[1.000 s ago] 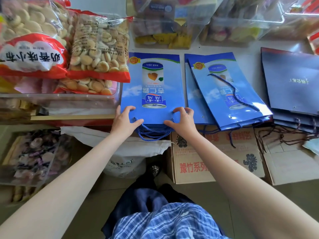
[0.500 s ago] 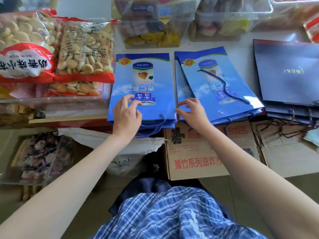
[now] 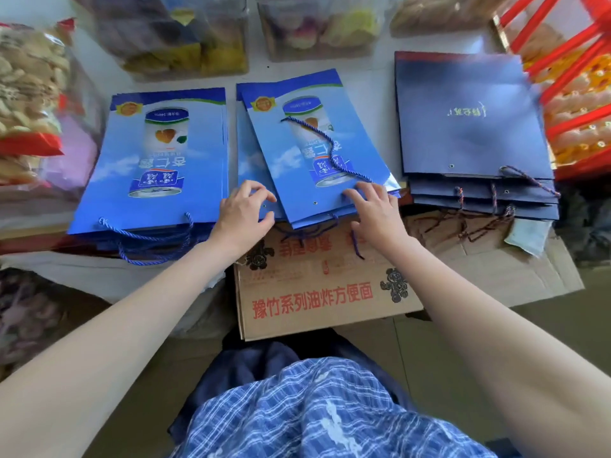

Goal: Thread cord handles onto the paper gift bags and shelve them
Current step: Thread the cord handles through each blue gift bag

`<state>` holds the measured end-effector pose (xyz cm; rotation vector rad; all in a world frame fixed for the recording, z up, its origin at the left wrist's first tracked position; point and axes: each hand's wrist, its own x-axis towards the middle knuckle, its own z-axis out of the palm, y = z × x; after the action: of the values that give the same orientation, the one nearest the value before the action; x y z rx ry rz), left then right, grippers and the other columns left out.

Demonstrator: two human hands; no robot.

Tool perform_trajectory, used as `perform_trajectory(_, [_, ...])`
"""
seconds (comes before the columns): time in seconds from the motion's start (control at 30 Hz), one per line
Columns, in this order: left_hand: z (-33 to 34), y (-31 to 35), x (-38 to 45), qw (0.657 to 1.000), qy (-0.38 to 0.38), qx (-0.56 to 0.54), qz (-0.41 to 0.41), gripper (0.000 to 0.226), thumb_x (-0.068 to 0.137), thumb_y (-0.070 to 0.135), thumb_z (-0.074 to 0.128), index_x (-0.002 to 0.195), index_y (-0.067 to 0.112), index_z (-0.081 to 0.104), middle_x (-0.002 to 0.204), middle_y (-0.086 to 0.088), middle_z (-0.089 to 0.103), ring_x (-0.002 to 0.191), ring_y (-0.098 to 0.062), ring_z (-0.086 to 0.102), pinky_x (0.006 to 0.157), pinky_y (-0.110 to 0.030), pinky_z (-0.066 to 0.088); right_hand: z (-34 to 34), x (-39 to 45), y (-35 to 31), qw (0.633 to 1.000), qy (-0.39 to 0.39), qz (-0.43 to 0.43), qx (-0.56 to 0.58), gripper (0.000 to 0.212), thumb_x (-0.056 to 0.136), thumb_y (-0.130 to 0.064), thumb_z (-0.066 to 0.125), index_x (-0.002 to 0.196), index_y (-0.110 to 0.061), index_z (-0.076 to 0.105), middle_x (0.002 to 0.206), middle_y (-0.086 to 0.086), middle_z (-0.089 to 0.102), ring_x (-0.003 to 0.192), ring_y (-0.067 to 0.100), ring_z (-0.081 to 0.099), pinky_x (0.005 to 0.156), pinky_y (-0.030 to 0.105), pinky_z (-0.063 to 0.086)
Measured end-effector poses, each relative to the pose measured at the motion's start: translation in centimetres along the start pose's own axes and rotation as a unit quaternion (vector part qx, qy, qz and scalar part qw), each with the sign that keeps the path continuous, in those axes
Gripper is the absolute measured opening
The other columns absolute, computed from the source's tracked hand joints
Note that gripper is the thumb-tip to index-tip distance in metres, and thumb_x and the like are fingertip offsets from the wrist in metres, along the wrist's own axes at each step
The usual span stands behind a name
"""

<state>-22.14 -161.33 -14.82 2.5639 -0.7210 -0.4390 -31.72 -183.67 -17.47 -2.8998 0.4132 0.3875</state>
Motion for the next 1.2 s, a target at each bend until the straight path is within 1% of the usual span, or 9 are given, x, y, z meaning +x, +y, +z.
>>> perform_trajectory(0.2, [3.0, 2.3, 1.7, 0.996, -0.076, 0.017, 0.039, 0.033, 0.084, 0.024, 0.066, 0.114, 0.012, 0.058, 0.126, -0.007, 0.046, 0.117, -0.028, 0.042, 0.098, -0.036, 0.031, -1.8, 2.1, 1.3, 0.985, 0.114, 0.042, 0.126, 0.035, 0.090, -0.032, 0.057, 0.120, -0.014, 0.056, 0.125, 0.006, 0.051, 0.114, 0.028, 0.044, 0.088, 0.035, 0.029])
perform_trajectory(0.3, [3.4, 2.5, 2.7, 0.997, -0.077, -0.013, 0.001, 0.033, 0.083, 0.019, 0.067, 0.113, 0.009, 0.057, 0.124, -0.011, 0.044, 0.118, -0.032, 0.039, 0.100, -0.030, 0.026, -1.6, 2.9, 1.4, 0.992, 0.040, 0.079, 0.095, 0.043, 0.090, -0.024, 0.056, 0.131, -0.012, 0.045, 0.131, 0.008, 0.050, 0.121, 0.030, 0.040, 0.093, 0.037, 0.031])
perform_trajectory(0.5, [2.1, 1.2, 3.9, 0.989, -0.119, 0.079, 0.034, 0.036, 0.085, 0.034, 0.064, 0.111, 0.010, 0.056, 0.115, -0.011, 0.057, 0.111, -0.029, 0.049, 0.088, -0.031, 0.034, -2.2, 2.6, -0.5, 0.980, 0.007, 0.054, 0.193, 0.028, 0.084, -0.007, 0.051, 0.112, -0.008, 0.055, 0.086, 0.008, 0.062, 0.093, 0.022, 0.056, 0.077, 0.030, 0.032])
perform_trajectory(0.6, [1.5, 1.2, 4.5, 0.975, -0.142, 0.154, 0.078, 0.035, 0.089, 0.040, 0.058, 0.108, 0.011, 0.055, 0.103, -0.011, 0.062, 0.100, -0.029, 0.055, 0.079, -0.034, 0.040, -5.0, 2.2, 0.0, 0.898, 0.098, 0.177, 0.390, 0.016, 0.088, -0.008, 0.050, 0.088, -0.010, 0.065, 0.054, -0.001, 0.053, 0.049, 0.001, 0.053, 0.060, 0.022, 0.040])
perform_trajectory(0.73, [1.2, 1.3, 4.7, 0.958, -0.153, 0.210, 0.122, 0.034, 0.091, 0.040, 0.052, 0.108, 0.010, 0.052, 0.085, -0.009, 0.055, 0.091, -0.030, 0.057, 0.065, -0.031, 0.039, -10.7, 1.3, 2.0, 0.657, 0.247, 0.273, 0.658, 0.029, 0.093, 0.001, 0.035, 0.073, -0.010, 0.052, 0.037, -0.009, 0.033, 0.035, 0.007, 0.032, 0.040, 0.017, 0.032])
perform_trajectory(0.8, [1.0, 1.4, 4.8, 0.953, -0.160, 0.219, 0.134, 0.034, 0.091, 0.039, 0.052, 0.107, 0.009, 0.052, 0.080, -0.006, 0.049, 0.088, -0.030, 0.057, 0.062, -0.030, 0.037, -13.2, 0.6, 2.5, 0.626, 0.278, 0.266, 0.679, 0.029, 0.097, -0.003, 0.031, 0.077, -0.010, 0.051, 0.039, -0.009, 0.035, 0.033, 0.005, 0.029, 0.040, 0.018, 0.032])
perform_trajectory(0.97, [1.0, 2.0, 4.7, 0.928, -0.171, 0.285, 0.168, 0.026, 0.091, 0.034, 0.049, 0.096, 0.009, 0.046, 0.066, -0.002, 0.036, 0.077, -0.027, 0.048, 0.057, -0.029, 0.033, -16.8, -0.4, 1.9, 0.673, 0.352, 0.237, 0.606, 0.027, 0.101, -0.018, 0.034, 0.083, -0.015, 0.053, 0.058, -0.006, 0.041, 0.039, 0.000, 0.034, 0.041, 0.016, 0.027])
perform_trajectory(1.1, [0.3, 2.3, 3.9, 0.914, -0.123, 0.325, 0.210, 0.028, 0.079, 0.020, 0.060, 0.082, 0.011, 0.034, 0.066, -0.002, 0.055, 0.070, -0.026, 0.055, 0.043, -0.025, 0.015, -16.2, 0.3, -0.7, 0.855, 0.252, 0.205, 0.403, 0.033, 0.097, -0.038, 0.040, 0.087, -0.012, 0.059, 0.069, 0.000, 0.055, 0.061, 0.010, 0.045, 0.053, 0.022, 0.033])
perform_trajectory(1.2, [-1.1, 1.8, 2.6, 0.896, -0.008, 0.316, 0.311, 0.052, 0.028, 0.014, 0.080, 0.052, 0.017, 0.034, 0.037, -0.001, 0.045, 0.034, -0.017, 0.046, 0.042, -0.015, 0.020, -13.4, 0.6, -3.7, 0.934, 0.089, 0.177, 0.298, 0.033, 0.098, -0.028, 0.042, 0.091, -0.011, 0.070, 0.072, 0.004, 0.056, 0.059, 0.016, 0.044, 0.054, 0.025, 0.035])
